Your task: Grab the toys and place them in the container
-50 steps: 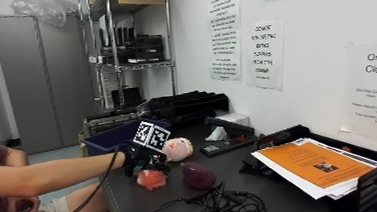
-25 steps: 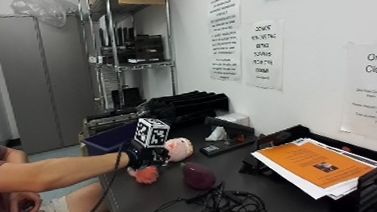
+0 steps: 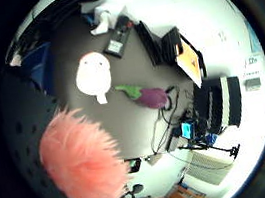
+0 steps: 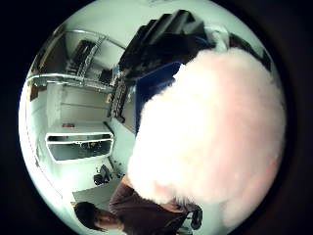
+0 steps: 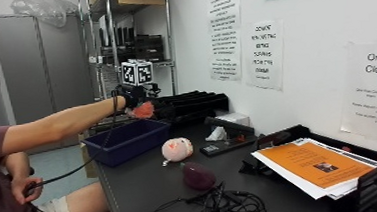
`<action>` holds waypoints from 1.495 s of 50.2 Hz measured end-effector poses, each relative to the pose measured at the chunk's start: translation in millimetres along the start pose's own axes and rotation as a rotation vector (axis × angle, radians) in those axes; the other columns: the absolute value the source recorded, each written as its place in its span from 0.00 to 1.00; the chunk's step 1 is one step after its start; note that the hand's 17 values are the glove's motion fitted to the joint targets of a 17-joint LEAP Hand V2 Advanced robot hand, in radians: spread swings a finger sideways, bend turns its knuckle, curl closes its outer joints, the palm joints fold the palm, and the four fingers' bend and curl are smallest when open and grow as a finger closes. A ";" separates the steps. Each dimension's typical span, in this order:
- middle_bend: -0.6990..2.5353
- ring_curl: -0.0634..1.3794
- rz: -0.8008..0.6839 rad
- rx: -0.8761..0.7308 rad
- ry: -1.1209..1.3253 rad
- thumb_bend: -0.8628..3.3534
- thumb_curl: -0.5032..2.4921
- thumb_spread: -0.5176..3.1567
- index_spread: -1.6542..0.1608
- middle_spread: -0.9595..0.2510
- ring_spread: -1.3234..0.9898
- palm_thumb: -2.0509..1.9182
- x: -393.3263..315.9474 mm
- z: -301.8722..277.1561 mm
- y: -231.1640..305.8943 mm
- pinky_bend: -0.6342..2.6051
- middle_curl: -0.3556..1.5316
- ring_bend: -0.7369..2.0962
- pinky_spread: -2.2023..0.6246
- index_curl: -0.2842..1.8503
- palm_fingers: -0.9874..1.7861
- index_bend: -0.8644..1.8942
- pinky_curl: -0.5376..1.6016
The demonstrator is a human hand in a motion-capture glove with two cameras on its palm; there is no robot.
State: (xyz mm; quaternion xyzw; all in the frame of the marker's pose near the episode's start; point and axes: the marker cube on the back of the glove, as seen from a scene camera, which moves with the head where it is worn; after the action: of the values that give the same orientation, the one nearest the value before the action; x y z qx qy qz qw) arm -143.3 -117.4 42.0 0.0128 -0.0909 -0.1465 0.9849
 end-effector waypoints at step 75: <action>0.26 0.26 0.431 -0.435 0.001 0.20 0.30 0.49 0.79 0.75 0.56 0.54 264.5 148.4 48.1 0.43 0.38 0.37 0.79 0.24 0.28 0.37 0.42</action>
State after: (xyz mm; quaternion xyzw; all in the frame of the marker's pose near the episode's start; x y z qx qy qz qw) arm 92.1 -148.1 236.8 -0.2179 -0.0577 0.0499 0.9730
